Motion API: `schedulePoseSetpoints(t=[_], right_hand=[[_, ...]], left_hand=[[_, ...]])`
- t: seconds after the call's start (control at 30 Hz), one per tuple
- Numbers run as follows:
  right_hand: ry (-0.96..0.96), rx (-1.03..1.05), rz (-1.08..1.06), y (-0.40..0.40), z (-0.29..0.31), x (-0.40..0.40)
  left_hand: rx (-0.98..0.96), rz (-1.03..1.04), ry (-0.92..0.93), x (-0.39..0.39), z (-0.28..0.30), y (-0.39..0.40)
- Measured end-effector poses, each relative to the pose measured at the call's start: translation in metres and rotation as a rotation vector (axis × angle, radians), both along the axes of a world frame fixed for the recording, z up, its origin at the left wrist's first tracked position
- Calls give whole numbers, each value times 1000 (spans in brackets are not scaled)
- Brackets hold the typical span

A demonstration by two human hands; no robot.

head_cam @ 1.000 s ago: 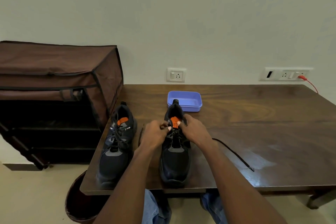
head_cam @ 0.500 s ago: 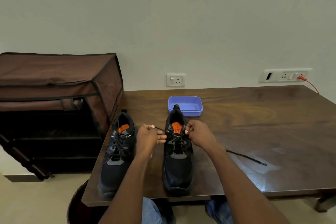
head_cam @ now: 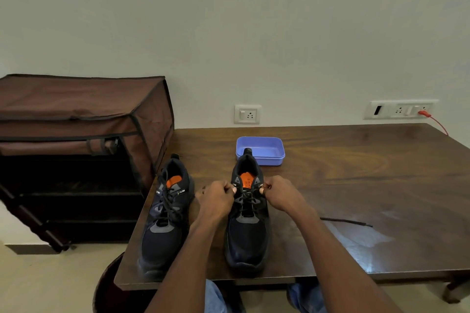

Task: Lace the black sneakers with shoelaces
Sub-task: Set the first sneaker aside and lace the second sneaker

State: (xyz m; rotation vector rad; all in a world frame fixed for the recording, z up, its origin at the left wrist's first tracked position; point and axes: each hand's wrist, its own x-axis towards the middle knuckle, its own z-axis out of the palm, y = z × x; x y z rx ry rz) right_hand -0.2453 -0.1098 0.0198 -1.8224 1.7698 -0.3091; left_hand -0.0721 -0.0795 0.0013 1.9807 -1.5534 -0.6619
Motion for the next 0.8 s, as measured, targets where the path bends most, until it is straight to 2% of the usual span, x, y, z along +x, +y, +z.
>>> schedulePoseSetpoints(t=[0.17,0.23,0.3,0.37,0.4,0.47,0.5,0.53,0.6,0.67,0.8], right_hand=[[-47,4,-29,2,6,-2],[-80,41,-18,3,10,-6],[-200,136,-32,7,18,-12],[-453,232,-33,11,26,-17],[-626,275,-4,14,32,-19],[-952,348,99,19,42,-20],[-1053,359,142,22,47,-19],[-1090,343,168,23,49,-18],[-1056,238,144,22,48,-13],[-950,85,65,21,44,-9],[-628,-112,-155,17,40,-9]], left_hand=[[-47,38,120,2,3,3],[-78,87,64,5,4,5],[-144,197,-37,11,3,5],[-259,283,-58,18,0,2],[-279,300,65,19,1,1],[-162,270,596,12,13,4],[-55,204,862,7,19,7],[58,110,1042,3,26,10],[229,-93,1098,0,33,14],[298,-231,1123,-1,38,19],[283,-227,1264,5,36,18]])
